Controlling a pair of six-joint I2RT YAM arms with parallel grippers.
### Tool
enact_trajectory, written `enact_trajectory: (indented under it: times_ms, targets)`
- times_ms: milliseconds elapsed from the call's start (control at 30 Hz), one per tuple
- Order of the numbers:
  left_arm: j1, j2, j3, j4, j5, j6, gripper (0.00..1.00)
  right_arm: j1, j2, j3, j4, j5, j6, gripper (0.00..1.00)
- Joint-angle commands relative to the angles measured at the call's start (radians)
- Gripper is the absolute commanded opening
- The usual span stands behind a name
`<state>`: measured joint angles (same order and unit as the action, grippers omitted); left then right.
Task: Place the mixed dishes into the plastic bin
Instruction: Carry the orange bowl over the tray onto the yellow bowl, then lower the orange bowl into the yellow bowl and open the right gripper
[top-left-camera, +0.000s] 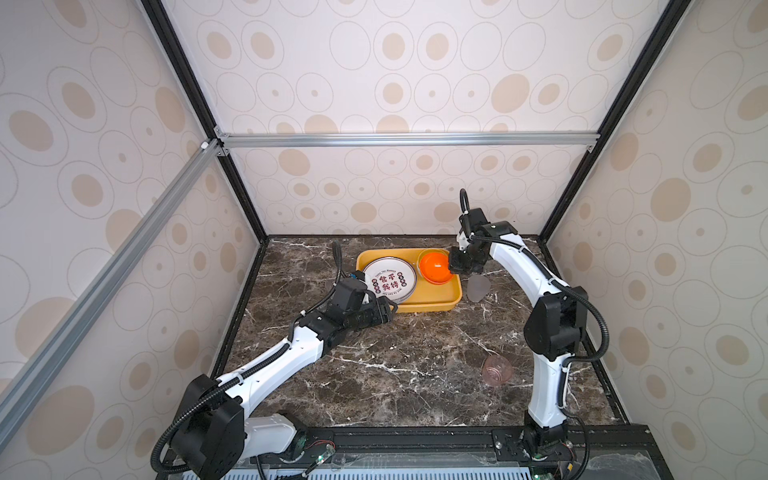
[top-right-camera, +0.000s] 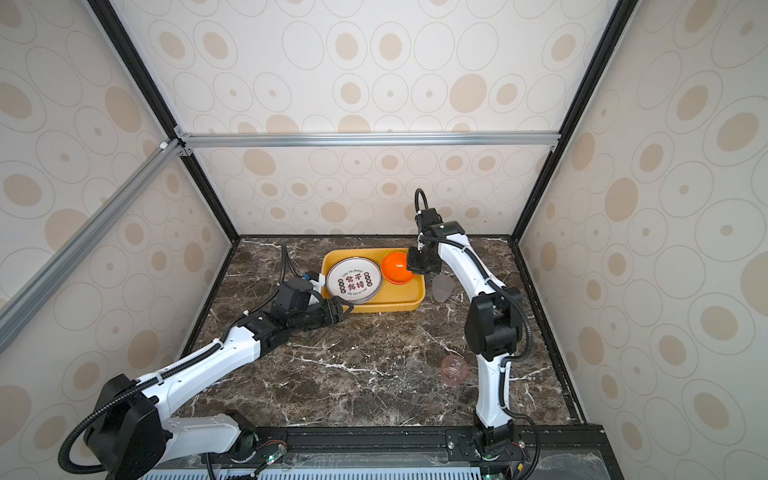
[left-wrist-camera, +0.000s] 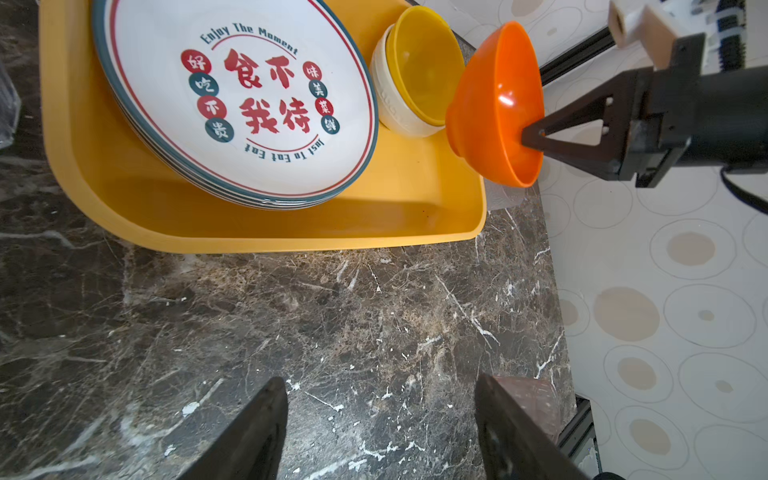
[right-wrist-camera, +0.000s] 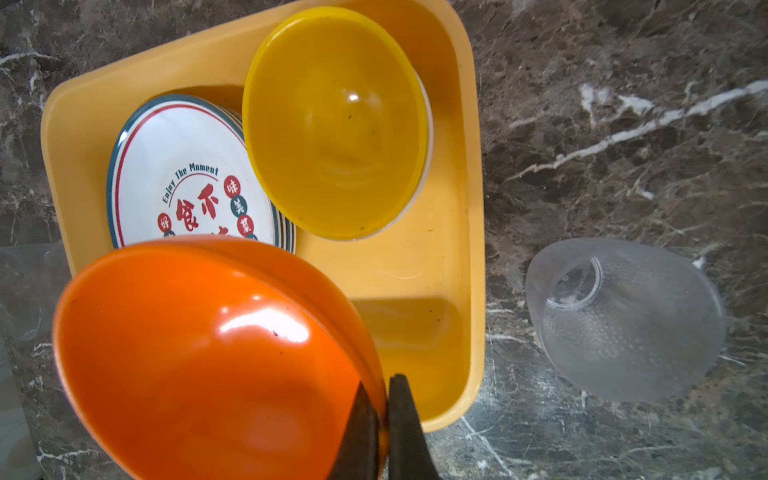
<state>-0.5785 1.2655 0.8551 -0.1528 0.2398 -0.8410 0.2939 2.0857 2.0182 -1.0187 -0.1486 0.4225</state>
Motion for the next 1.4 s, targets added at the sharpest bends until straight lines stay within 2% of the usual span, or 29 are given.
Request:
enact_trajectory:
  times_ms: [0,400,800,1367]
  targets:
    - [0.008,-0.027,0.025,-0.015,0.000,0.002,0.71,-0.006,0.050,0.101,-0.060,0.023,0.007,0.00]
    - [0.016,-0.051,0.001,-0.025,-0.002,-0.012,0.71,-0.009,0.208,0.323,-0.093,0.056,0.041,0.00]
    - [0.017,-0.075,-0.022,-0.029,-0.008,-0.022,0.71,-0.008,0.296,0.402,-0.103,0.082,0.062,0.00]
    - [0.021,-0.083,-0.035,-0.025,-0.008,-0.023,0.71,-0.007,0.342,0.438,-0.115,0.119,0.068,0.01]
